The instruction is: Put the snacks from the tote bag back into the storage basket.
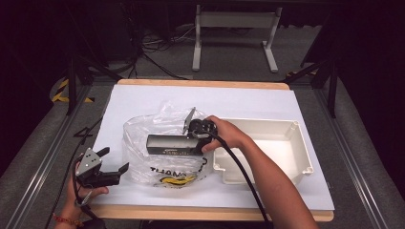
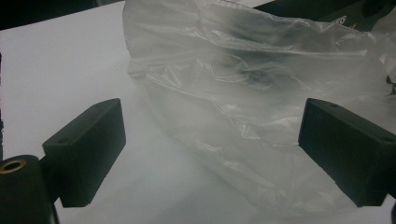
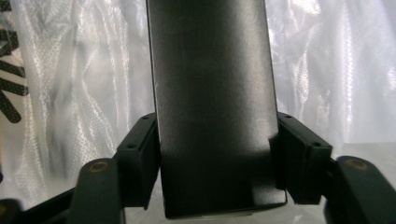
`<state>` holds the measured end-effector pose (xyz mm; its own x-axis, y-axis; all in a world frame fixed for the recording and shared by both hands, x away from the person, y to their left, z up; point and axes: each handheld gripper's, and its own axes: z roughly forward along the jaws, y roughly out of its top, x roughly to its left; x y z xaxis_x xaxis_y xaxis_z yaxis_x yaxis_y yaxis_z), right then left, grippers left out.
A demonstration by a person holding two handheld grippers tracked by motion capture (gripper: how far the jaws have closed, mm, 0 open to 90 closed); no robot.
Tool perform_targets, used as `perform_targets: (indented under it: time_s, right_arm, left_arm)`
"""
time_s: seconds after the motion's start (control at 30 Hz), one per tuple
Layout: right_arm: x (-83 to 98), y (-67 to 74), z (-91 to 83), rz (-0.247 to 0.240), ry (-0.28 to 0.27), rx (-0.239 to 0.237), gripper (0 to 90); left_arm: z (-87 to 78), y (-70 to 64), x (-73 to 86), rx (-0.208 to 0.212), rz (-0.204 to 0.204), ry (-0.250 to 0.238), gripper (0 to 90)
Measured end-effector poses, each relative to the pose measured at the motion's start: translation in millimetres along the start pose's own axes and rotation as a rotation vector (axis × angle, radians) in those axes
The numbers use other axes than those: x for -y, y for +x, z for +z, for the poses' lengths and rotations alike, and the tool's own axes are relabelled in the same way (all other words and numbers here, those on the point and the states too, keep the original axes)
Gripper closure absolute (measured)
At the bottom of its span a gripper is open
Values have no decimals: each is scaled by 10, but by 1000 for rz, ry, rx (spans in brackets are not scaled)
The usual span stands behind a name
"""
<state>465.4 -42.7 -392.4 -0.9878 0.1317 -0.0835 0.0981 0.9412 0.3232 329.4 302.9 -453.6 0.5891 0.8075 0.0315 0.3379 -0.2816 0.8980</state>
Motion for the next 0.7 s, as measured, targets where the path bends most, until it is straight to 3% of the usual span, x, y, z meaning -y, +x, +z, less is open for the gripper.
perform_targets:
  time_s: [0.27,0.47,0.7]
  right_arm:
    - [26,-6,-75,-12,-42,-13,426]
    - [27,40,-202,-61,-68,30,427]
    - [38,81,-321,-70,-100,37,426]
  left_arm:
    - [1,-1,0,3,0,1,84]
    - [6,-7,-3,6,6,6,84]
    - [9,-8,-2,9,2,5,84]
